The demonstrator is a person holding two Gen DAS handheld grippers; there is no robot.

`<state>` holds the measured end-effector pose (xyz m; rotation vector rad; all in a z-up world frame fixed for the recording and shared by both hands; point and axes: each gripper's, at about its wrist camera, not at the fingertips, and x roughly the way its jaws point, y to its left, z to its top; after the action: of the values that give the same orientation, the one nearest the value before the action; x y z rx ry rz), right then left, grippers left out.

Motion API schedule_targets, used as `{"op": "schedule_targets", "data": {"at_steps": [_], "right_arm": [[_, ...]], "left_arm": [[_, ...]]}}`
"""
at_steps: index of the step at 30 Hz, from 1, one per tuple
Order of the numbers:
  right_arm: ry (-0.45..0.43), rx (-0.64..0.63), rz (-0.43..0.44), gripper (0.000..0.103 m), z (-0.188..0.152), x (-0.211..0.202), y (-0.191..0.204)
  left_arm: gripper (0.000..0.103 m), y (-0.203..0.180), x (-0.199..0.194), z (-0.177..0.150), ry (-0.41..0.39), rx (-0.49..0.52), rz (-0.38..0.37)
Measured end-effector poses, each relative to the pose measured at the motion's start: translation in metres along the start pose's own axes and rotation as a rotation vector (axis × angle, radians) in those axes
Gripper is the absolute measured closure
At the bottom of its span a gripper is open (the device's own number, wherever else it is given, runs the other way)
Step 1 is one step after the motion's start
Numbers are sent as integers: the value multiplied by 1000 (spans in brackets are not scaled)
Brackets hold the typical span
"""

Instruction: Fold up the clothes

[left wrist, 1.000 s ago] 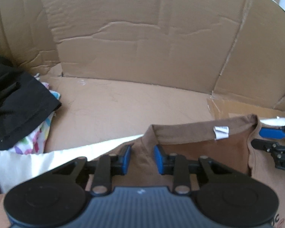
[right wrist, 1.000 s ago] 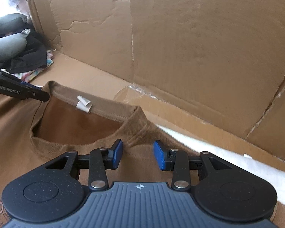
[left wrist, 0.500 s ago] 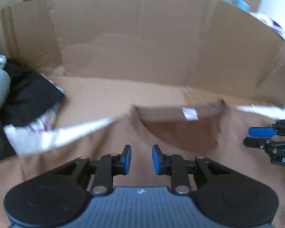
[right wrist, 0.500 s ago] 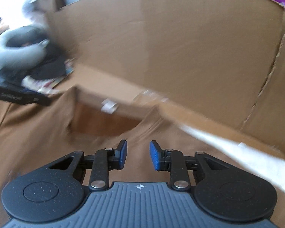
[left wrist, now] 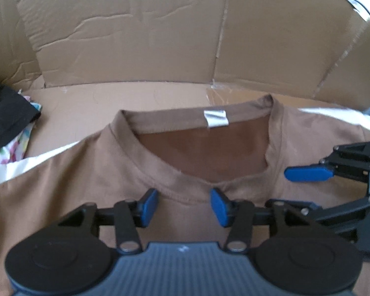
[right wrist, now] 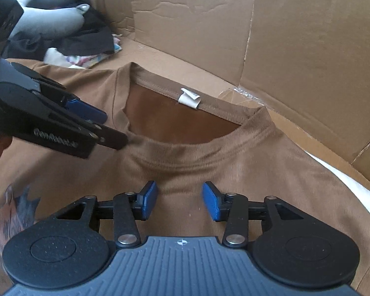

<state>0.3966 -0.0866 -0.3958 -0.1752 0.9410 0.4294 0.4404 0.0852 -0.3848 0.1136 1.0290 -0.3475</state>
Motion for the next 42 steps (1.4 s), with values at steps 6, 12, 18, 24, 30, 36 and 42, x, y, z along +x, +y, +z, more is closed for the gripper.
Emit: {"op": "schedule_targets", "data": {"at_steps": [6, 12, 18, 24, 30, 36, 42], "right_arm": [[-1, 75, -18, 54, 20, 11, -4], [-41, 247, -41, 54, 28, -10, -21], [-74, 234, -44, 54, 31, -55, -22], [-98, 200, -47, 54, 22, -106, -18], [-133, 125, -58, 54, 9, -166, -14], [-133, 155, -73, 54, -11, -210, -20], [-82, 175, -91, 54, -51, -234, -20]], "left_arm": [[56, 0, -1, 12, 10, -22, 27], [60, 32, -52, 14, -32, -137, 69], [60, 100, -132, -7, -88, -198, 194], [60, 180, -207, -51, -106, -350, 326], [60, 225, -253, -103, -80, -425, 397], [60, 242, -251, -157, -48, -575, 366], [61, 235, -218, -191, -40, -612, 330]]}}
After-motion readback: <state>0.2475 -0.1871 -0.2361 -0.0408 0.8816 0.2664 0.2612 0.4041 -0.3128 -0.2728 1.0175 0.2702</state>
